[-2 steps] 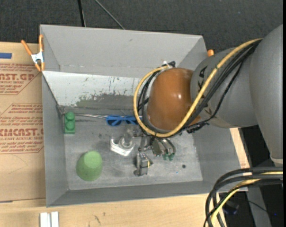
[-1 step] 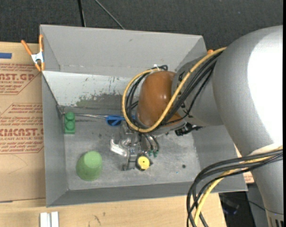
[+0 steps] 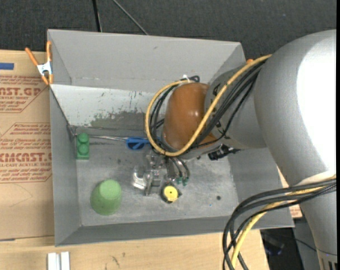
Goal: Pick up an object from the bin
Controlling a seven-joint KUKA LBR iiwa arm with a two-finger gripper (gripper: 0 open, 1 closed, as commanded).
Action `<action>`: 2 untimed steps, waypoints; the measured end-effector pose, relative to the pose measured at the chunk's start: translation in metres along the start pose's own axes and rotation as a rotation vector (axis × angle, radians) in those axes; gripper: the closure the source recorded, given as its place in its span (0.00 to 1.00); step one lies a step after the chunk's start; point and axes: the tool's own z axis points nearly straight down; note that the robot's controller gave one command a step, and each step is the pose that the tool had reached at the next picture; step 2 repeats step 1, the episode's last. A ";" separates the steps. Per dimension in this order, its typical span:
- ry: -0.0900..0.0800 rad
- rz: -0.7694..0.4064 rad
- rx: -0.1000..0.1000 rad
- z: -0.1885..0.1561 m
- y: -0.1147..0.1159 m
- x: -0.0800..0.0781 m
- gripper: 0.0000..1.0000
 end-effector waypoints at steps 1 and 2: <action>0.000 0.033 0.000 -0.116 0.009 0.029 1.00; 0.000 0.033 0.000 -0.116 0.009 0.029 1.00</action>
Offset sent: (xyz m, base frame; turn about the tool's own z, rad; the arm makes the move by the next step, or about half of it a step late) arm -0.0308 0.0078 0.1114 0.0355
